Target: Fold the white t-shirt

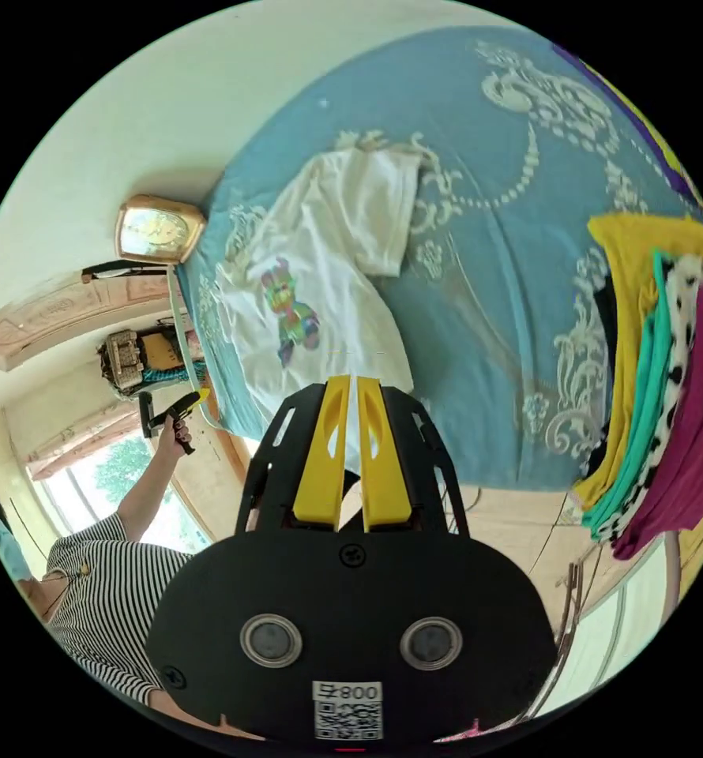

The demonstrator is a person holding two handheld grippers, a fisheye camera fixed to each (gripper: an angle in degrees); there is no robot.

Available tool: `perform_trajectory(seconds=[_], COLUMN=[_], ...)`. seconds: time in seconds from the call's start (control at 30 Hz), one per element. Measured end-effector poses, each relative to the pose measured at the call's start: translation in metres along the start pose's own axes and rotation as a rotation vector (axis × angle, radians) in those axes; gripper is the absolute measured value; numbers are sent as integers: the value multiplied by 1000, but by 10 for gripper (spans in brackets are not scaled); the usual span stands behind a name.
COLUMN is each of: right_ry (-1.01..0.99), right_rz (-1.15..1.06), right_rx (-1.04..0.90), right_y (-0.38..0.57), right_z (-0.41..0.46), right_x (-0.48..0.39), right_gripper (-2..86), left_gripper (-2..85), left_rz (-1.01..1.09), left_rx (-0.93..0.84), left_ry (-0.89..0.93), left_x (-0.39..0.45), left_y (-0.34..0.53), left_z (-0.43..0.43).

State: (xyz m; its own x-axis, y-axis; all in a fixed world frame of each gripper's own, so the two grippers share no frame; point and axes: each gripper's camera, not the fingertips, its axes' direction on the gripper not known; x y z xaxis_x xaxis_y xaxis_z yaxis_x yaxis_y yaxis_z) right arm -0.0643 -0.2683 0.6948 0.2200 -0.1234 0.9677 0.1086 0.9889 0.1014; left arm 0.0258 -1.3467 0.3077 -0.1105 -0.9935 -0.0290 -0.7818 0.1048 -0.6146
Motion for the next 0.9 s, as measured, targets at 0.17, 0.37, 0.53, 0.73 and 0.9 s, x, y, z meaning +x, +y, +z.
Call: perform_trajectory(seconds=[0.17, 0.37, 0.53, 0.73, 0.9], right_ry=[-48, 57, 97, 151, 131], right_rz=[187, 157, 50, -32, -82], right_rx=[-122, -188, -210, -238, -232], right_y=[36, 18, -8, -18, -16], right_z=[14, -21, -47, -66, -83], right_x=[68, 87, 87, 109, 131], right_gripper=[37, 47, 55, 61, 60], left_gripper=[67, 77, 77, 42, 21], left_rz=[-145, -118, -38, 6, 53], left_rx=[-265, -297, -322, -297, -251], left_ry=[48, 113, 71, 27, 89], left_x=[-108, -172, -207, -253, -289], left_y=[73, 76, 72, 92, 117], left_z=[35, 7, -18, -48, -85])
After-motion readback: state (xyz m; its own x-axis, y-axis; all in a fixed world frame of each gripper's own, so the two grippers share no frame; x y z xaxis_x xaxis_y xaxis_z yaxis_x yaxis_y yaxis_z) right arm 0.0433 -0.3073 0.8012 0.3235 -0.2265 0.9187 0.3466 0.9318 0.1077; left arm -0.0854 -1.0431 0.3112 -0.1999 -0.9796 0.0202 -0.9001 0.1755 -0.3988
